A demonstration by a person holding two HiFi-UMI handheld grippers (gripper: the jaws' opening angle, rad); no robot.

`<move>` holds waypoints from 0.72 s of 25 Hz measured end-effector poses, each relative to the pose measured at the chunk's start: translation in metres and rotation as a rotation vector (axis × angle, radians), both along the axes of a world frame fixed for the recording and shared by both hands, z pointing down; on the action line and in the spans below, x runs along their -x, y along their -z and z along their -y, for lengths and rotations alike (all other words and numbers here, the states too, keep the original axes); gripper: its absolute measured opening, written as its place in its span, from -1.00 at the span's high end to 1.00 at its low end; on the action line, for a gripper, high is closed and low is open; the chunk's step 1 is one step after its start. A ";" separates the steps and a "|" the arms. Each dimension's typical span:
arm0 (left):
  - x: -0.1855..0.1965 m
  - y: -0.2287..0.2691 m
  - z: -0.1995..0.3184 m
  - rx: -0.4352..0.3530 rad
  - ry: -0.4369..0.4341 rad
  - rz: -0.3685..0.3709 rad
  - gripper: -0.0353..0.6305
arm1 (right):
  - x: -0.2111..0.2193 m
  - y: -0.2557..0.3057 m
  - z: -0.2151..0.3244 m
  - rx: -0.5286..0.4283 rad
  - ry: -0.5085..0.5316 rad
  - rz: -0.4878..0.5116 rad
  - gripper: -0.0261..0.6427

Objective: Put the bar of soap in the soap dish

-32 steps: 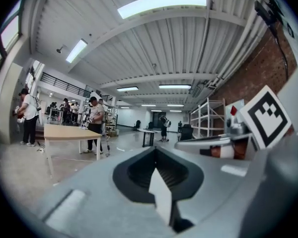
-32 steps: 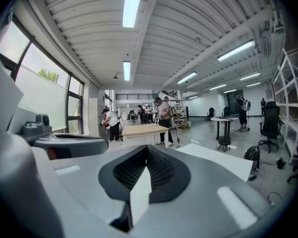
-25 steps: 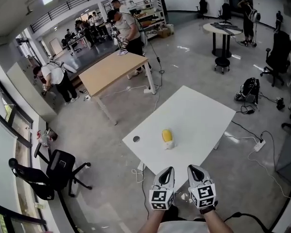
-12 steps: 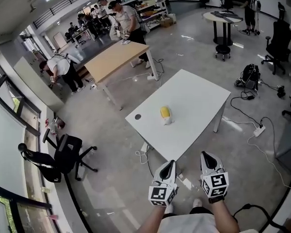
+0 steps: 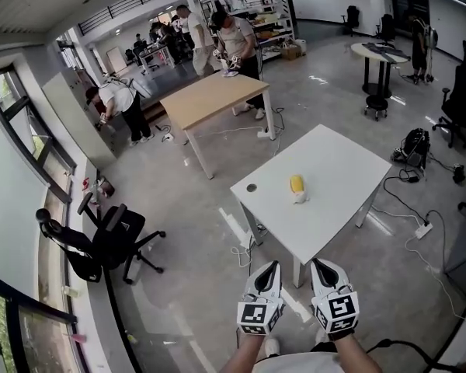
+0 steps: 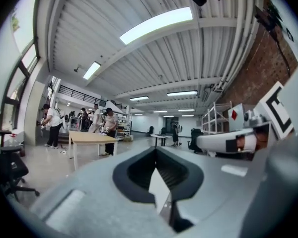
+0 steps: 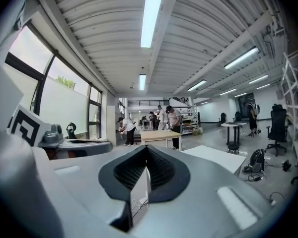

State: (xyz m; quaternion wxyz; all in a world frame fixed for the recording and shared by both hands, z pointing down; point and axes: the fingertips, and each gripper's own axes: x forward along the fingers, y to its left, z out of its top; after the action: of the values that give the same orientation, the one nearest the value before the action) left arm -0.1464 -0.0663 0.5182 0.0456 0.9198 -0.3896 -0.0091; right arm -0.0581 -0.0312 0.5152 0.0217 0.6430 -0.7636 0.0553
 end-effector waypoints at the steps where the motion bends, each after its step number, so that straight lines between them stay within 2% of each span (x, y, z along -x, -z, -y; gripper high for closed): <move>1: 0.005 -0.001 0.001 -0.007 -0.005 -0.006 0.88 | 0.011 -0.002 -0.001 0.003 0.010 -0.015 0.89; 5: 0.015 0.008 0.000 -0.051 -0.022 -0.013 0.88 | 0.035 -0.002 0.002 -0.002 0.005 -0.064 0.89; 9: 0.022 0.027 -0.004 -0.125 0.004 -0.023 0.88 | 0.032 0.012 0.004 -0.030 -0.036 -0.076 0.89; 13: 0.019 0.029 -0.005 -0.131 0.006 -0.018 0.88 | 0.014 0.016 0.004 -0.039 -0.083 -0.064 0.89; 18: 0.011 0.013 -0.002 -0.103 -0.005 -0.004 0.88 | 0.005 0.010 0.006 -0.036 -0.087 -0.057 0.89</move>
State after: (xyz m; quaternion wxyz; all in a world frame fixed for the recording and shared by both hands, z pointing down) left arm -0.1574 -0.0643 0.5053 -0.0012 0.9220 -0.3860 -0.0307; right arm -0.0633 -0.0369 0.5054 0.0292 0.6773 -0.7348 0.0240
